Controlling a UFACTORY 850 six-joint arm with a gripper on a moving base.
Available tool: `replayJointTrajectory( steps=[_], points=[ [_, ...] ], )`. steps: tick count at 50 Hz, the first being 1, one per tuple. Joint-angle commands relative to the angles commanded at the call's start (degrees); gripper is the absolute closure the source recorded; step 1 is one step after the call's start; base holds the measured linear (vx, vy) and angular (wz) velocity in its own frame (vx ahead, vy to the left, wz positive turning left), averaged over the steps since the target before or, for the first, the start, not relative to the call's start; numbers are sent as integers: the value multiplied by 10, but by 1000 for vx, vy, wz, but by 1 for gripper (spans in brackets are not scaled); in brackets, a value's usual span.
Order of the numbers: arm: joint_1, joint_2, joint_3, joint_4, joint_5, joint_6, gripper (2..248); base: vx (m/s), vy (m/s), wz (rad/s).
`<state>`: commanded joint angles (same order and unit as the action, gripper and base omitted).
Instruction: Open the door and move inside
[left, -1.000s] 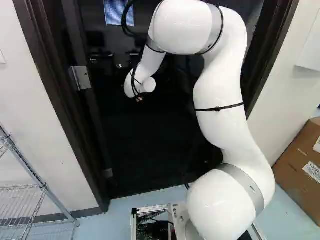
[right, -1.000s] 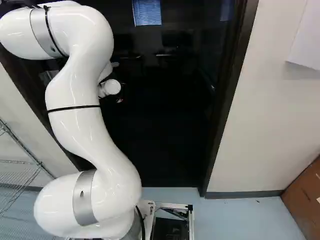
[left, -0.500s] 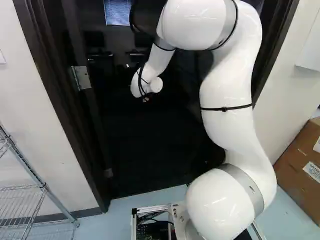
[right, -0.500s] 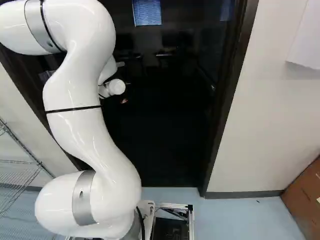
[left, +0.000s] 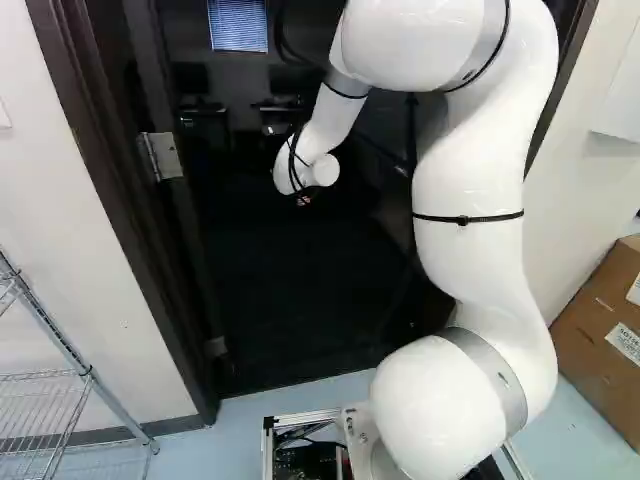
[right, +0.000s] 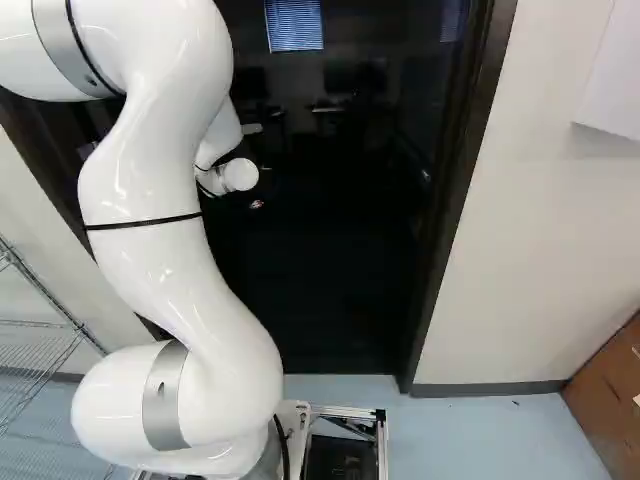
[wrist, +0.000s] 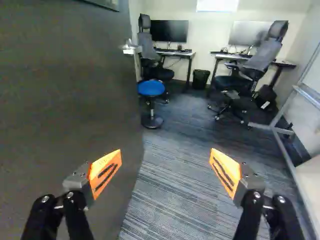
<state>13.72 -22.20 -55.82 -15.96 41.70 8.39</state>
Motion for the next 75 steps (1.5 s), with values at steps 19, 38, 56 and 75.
replayJointTrajectory(
  steps=[19,38,56,75],
  points=[
    [-26,34,41,26,0,0,3,0,0,0],
    [-42,76,91,51,0,0,3,0,0,0],
    [-48,127,149,71,0,0,3,0,0,0],
    [-54,184,210,82,0,0,3,0,0,0]
  ],
)
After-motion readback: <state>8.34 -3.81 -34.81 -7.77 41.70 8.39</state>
